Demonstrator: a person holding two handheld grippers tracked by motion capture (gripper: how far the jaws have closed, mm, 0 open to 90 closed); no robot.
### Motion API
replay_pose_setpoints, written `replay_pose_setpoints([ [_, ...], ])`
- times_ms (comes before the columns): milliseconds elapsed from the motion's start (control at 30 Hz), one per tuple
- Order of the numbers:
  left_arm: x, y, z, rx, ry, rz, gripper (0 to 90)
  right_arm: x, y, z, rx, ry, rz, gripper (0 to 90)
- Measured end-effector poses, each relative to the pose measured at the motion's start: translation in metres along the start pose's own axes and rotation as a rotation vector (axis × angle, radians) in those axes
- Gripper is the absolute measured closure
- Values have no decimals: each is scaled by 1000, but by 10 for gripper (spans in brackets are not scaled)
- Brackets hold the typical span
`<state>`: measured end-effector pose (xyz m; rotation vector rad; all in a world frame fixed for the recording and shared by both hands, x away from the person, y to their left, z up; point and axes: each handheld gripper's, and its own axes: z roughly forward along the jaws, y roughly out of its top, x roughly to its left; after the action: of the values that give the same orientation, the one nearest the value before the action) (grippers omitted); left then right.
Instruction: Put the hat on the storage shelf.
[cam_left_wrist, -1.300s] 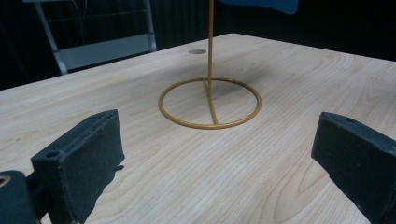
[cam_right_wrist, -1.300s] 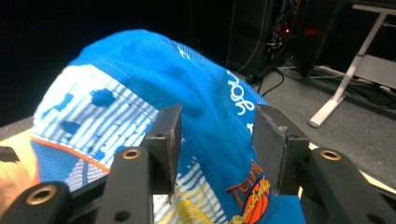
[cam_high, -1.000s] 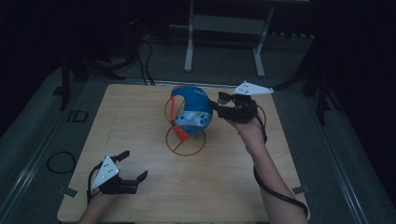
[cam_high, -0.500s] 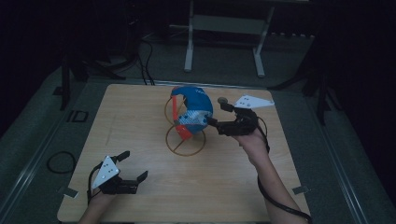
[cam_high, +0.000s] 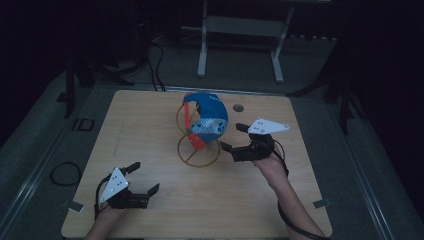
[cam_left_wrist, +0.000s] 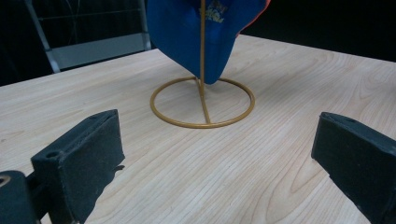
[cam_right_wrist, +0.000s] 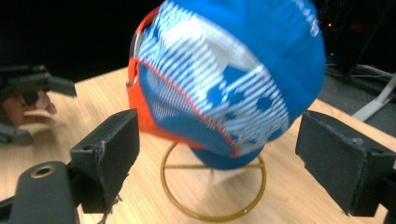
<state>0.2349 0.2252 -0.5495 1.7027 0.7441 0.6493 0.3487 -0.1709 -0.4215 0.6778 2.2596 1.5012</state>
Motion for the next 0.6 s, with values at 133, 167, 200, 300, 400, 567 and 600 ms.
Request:
replay_pose_setpoints([
  [133,0,0,0,0,-3,-1,24,3,-12,2,4,0,-1,134],
  [167,0,0,0,0,-3,-1,24,4,-15,3,10,5,2,134],
  [200,0,0,0,-3,-4,-5,24,5,-18,3,15,13,-4,134],
  [300,0,0,0,0,-5,-2,24,8,-27,5,21,29,-11,133],
  [400,-1,0,1,-1,-6,1,24,10,-34,6,20,34,-11,133],
  [567,-1,0,0,-7,-13,1,24,16,-54,8,38,69,-16,133],
  [600,-1,0,0,-7,-13,1,24,17,-58,8,48,77,-15,133],
])
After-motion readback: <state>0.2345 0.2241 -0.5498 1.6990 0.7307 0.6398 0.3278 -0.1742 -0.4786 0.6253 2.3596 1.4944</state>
